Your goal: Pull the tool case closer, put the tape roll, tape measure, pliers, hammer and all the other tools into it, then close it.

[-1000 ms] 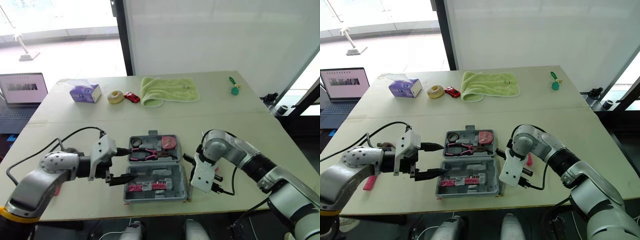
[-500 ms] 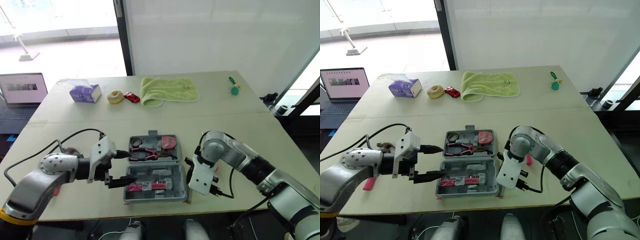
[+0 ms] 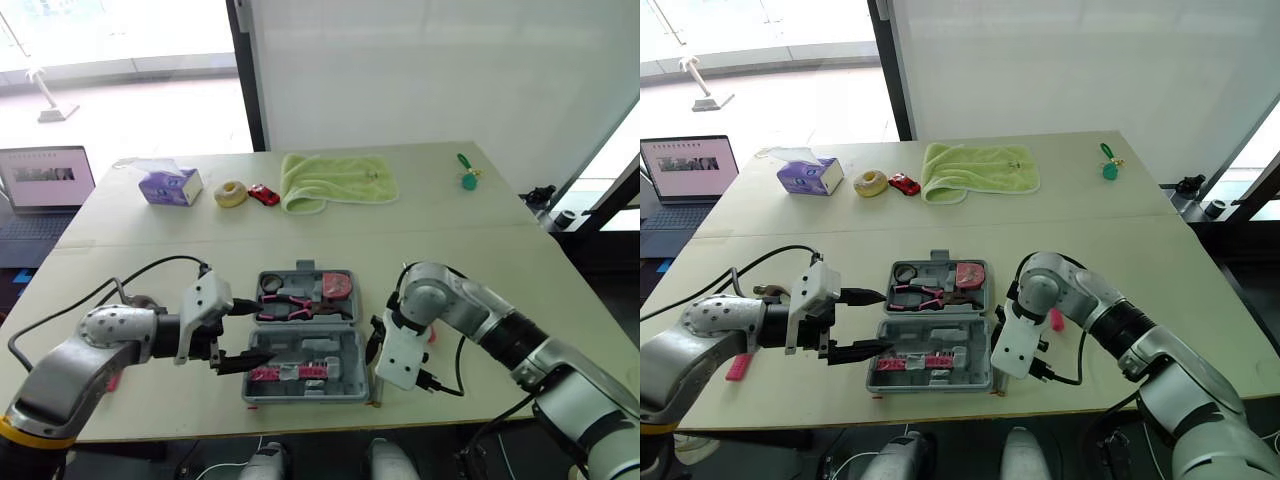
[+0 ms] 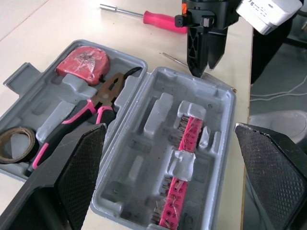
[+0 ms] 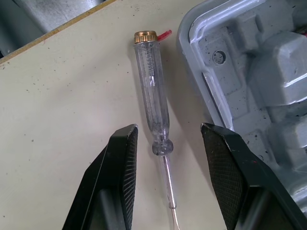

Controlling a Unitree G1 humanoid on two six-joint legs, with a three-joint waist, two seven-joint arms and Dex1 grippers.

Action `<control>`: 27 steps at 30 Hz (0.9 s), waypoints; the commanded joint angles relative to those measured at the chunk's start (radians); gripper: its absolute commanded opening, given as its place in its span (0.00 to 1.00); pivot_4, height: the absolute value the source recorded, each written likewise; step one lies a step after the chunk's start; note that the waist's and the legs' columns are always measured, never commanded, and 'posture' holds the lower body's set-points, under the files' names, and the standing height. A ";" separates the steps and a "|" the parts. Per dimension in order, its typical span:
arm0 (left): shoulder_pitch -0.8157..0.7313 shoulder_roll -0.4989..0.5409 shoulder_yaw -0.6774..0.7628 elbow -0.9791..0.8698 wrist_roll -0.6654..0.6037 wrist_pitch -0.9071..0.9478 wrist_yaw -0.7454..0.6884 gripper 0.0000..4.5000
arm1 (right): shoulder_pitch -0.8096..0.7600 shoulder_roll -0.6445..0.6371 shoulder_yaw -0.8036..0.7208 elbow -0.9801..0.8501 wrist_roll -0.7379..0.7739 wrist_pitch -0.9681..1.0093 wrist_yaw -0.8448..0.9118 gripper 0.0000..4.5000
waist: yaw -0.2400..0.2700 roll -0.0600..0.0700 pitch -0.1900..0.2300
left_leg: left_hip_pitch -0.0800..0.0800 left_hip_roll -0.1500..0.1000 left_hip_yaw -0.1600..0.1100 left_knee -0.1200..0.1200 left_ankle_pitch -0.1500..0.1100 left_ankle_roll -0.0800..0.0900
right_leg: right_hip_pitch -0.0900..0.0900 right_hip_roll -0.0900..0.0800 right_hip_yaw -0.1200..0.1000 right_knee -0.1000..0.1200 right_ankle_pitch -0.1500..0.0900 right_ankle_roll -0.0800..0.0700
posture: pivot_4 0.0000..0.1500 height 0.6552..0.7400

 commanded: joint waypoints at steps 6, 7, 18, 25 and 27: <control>-0.004 0.033 0.044 -0.032 -0.025 0.002 -0.004 1.00 | -0.026 0.059 0.021 0.056 -0.040 0.003 -0.030 0.44 | -0.002 0.000 0.000 | 0.000 0.000 0.000 0.000 0.000 0.000 | 0.000 0.000 0.000 0.000 0.000 0.000 | 1.00 1.00; -0.006 0.035 0.044 -0.033 -0.026 0.002 -0.003 1.00 | -0.026 0.063 0.021 0.058 -0.041 0.009 -0.029 0.37 | -0.002 0.000 0.000 | 0.000 0.000 0.000 0.000 0.000 0.000 | 0.000 0.000 0.000 0.000 0.000 0.000 | 1.00 1.00; -0.012 0.030 0.034 -0.030 -0.027 -0.003 0.000 1.00 | -0.018 -0.004 -0.015 -0.002 -0.022 0.049 0.003 0.01 | 0.001 0.000 0.000 | 0.000 0.000 0.000 0.000 0.000 -0.001 | 0.000 0.000 0.000 0.000 0.000 0.000 | 1.00 1.00; -0.016 0.017 0.018 -0.022 -0.022 -0.019 -0.005 1.00 | 0.072 -0.168 -0.140 -0.255 0.103 0.275 0.052 0.01 | 0.005 0.000 0.000 | 0.000 0.000 0.000 0.000 0.001 -0.001 | 0.000 0.000 0.000 0.000 0.000 0.000 | 1.00 1.00; -0.023 0.009 0.015 -0.016 -0.025 -0.024 -0.009 1.00 | 0.235 -0.221 -0.222 -0.503 0.131 0.513 0.015 0.01 | 0.017 0.000 0.000 | -0.001 0.000 -0.001 0.000 0.001 -0.001 | 0.000 0.000 0.000 0.000 0.000 0.000 | 1.00 1.00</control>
